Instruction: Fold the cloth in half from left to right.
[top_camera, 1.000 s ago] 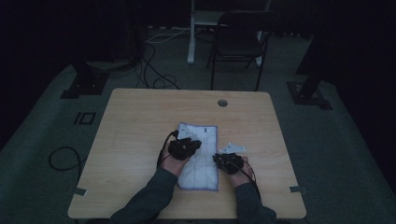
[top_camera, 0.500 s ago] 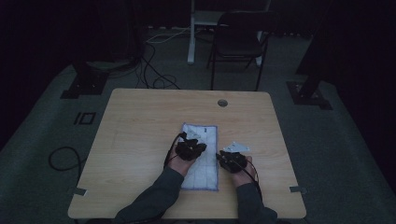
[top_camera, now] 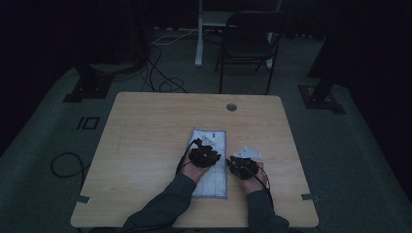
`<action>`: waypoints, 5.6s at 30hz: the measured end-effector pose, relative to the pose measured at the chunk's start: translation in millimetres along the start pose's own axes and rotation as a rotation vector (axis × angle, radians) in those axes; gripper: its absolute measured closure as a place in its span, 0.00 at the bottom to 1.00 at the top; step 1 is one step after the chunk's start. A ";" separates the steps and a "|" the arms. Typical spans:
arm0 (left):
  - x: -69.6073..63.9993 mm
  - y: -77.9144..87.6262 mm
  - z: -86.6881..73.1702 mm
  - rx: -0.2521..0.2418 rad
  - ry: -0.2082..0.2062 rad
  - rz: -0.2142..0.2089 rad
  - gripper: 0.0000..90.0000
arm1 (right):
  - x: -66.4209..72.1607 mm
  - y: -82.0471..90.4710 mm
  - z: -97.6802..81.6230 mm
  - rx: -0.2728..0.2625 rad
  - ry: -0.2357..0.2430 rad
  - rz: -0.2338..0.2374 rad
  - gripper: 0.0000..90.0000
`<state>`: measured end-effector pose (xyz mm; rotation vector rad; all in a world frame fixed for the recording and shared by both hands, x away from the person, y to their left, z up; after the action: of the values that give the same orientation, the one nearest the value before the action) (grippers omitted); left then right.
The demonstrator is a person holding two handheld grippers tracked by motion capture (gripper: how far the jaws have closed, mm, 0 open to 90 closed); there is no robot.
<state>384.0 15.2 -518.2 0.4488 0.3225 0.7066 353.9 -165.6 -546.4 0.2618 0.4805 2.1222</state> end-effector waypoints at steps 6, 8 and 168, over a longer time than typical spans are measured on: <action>2.8 24.1 3.6 -0.032 -0.028 0.028 0.71 | -1.3 0.8 0.0 -0.002 -0.001 -0.003 0.82; 4.6 28.9 3.8 -0.045 -0.021 0.038 0.71 | -1.2 0.9 0.0 -0.001 -0.002 -0.005 0.82; -5.5 91.8 -92.8 -0.032 -0.010 0.068 0.73 | 57.3 -102.8 52.9 0.021 0.201 0.171 0.86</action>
<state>289.9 99.6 -551.4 0.4343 0.2869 0.7748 417.7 -53.5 -542.9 0.1038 0.6169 2.3236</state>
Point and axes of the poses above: each handheld gripper's, and its own axes: y roughly backward along the jaws, z roughly out of its top, x roughly to its left, the point moved 1 cm from there along -y, roughly forward along the jaws, and after that the axes turned 13 degrees about -x, right-handed, at the moved point
